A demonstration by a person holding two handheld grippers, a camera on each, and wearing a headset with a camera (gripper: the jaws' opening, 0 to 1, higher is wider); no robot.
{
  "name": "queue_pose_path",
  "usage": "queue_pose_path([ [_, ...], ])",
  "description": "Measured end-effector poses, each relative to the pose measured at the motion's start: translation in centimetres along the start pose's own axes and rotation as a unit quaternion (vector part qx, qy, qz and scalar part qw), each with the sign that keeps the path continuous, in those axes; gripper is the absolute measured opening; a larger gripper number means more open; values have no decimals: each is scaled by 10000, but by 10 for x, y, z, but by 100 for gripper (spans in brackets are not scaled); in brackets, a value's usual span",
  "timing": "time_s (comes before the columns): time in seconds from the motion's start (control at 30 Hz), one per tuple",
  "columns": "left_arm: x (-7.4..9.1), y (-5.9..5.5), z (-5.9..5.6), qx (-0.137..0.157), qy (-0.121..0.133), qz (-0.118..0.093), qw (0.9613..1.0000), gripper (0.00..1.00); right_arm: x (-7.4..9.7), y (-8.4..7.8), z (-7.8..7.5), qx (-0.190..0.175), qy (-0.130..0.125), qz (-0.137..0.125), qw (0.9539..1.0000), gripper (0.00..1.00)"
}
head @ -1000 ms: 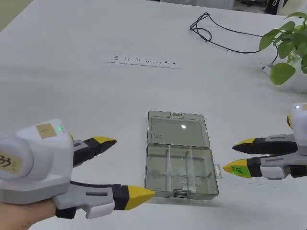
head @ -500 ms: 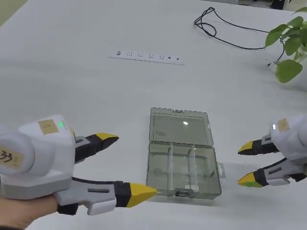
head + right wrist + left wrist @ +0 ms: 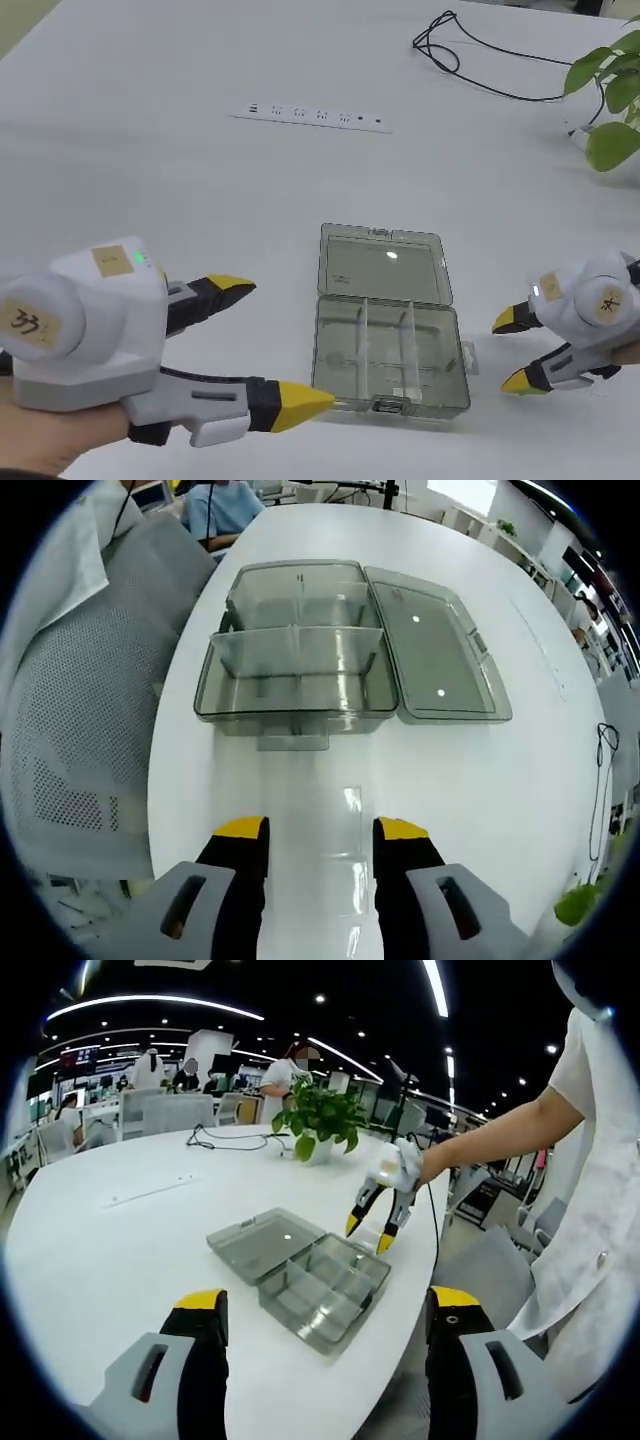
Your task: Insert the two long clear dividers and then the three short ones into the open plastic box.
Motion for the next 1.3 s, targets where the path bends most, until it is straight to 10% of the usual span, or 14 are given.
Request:
queue_pose_path([
  [0.87, 0, 3, 0, -79, -72, 6, 9999, 82, 3, -3, 3, 48, -74, 203, 9998, 33],
  [1.3, 4, 6, 0, -154, -57, -3, 9999, 82, 27, 10, -7, -417, -595, -74, 9973, 33],
])
Point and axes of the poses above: the centre of the closed fingertips' face, and the gripper's own axes: x roughly backward along the fingers, z roughly to its left, y roughly out of its top, the point moved 1 cm from there along x, roughly backward along the fingers, and after that the axes turned 12 degrees about -y, right-handed, at the moved point
